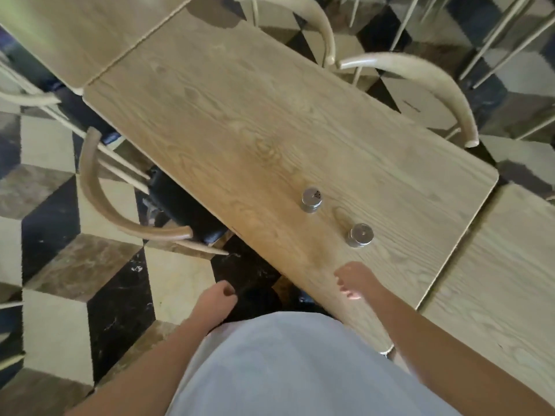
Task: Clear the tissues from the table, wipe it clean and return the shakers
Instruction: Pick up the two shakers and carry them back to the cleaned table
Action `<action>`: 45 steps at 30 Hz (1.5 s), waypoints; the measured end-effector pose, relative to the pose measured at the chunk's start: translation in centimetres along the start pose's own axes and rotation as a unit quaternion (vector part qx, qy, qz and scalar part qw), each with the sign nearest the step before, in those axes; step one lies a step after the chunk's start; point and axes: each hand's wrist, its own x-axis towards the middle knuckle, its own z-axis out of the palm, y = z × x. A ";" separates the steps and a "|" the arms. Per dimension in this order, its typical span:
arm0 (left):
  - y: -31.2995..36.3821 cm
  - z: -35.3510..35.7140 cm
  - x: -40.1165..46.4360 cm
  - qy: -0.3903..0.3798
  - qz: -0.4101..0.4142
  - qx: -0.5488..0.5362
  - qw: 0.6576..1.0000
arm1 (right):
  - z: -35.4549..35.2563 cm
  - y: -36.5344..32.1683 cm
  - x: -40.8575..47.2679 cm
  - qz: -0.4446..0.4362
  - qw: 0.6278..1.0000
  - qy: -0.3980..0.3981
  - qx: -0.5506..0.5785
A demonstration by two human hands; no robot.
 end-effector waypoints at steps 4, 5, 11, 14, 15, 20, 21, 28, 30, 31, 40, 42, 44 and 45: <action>9.1 -2.8 4.0 -0.001 0.101 -0.001 0.995 | -3.7 -0.6 1.1 0.059 0.996 0.029 0.052; 11.3 -3.1 5.0 0.001 0.134 0.013 0.991 | -4.2 -0.6 1.3 0.061 0.995 0.050 0.064; 21.2 -4.0 8.8 -0.013 0.267 0.102 0.958 | -5.2 -0.9 -0.2 0.078 0.979 0.178 0.057; 24.1 -4.0 10.3 -0.020 0.317 0.141 0.938 | -5.1 -1.9 -0.8 0.078 0.971 0.217 0.067; 24.6 -3.8 10.9 -0.031 0.323 0.161 0.932 | -5.1 -2.4 -0.9 0.074 0.969 0.223 0.070; 25.6 -3.3 13.1 -0.096 0.321 0.211 0.918 | -4.2 -4.0 -0.4 0.077 0.966 0.232 0.088; 25.5 -3.2 13.4 -0.103 0.321 0.211 0.918 | -4.0 -4.2 -0.3 0.085 0.965 0.228 0.097; 24.0 -5.0 13.2 -0.179 0.267 0.137 0.937 | -1.0 -4.5 -0.4 0.115 0.955 0.222 0.162; 23.5 -5.6 13.3 -0.220 0.234 0.140 0.937 | -0.1 -4.5 -0.4 0.126 0.953 0.222 0.161; 23.3 -5.7 13.5 -0.243 0.224 0.139 0.933 | 0.2 -4.5 -0.6 0.131 0.954 0.221 0.156; 23.3 -5.1 13.8 -0.224 0.259 0.220 0.914 | 2.4 -2.8 -1.7 0.174 0.948 0.225 0.145; 23.6 -4.5 13.6 -0.213 0.274 0.232 0.908 | 2.9 -1.9 -2.1 0.198 0.940 0.226 0.162; 24.2 -3.6 13.3 -0.216 0.294 0.236 0.901 | 3.7 -0.8 -2.7 0.222 0.931 0.227 0.179; 24.6 -3.1 13.0 -0.215 0.305 0.241 0.896 | 4.3 -0.2 -3.1 0.235 0.926 0.230 0.188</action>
